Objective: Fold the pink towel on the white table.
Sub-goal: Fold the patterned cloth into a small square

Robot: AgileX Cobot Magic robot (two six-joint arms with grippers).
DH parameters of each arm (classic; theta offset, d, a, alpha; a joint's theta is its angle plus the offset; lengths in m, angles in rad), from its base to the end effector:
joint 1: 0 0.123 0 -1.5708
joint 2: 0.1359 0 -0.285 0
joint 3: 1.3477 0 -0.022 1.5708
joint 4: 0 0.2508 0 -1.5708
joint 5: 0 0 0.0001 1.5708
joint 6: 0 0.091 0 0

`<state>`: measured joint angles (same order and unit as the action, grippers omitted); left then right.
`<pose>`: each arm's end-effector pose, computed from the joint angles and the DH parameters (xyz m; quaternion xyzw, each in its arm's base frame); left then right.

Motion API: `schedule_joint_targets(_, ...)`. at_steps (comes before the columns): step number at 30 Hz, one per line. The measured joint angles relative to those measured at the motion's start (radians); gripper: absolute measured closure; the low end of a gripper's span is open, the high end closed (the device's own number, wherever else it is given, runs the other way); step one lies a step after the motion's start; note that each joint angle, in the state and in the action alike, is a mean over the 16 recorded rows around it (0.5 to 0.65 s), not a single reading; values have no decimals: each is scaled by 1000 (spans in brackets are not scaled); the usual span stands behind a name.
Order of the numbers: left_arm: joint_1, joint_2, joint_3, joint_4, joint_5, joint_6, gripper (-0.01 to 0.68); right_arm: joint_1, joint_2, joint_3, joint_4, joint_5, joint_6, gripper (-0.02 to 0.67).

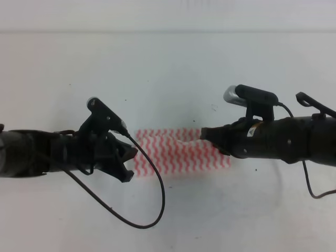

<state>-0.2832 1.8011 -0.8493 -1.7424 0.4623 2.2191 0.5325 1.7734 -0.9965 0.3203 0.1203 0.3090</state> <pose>0.3149 -0.1334 0.1551 0.4062 0.8067 -0.1748 0.3920 0.3128 0.1884 0.1837 0.0368 0.9265 0.2196 0.3033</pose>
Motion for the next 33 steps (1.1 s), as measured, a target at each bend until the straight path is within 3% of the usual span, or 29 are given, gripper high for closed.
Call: schedule_joint_targets(33,-1,62,-73,-5,-11,-30,676,-34,67,-71,-12,28,-2,665)
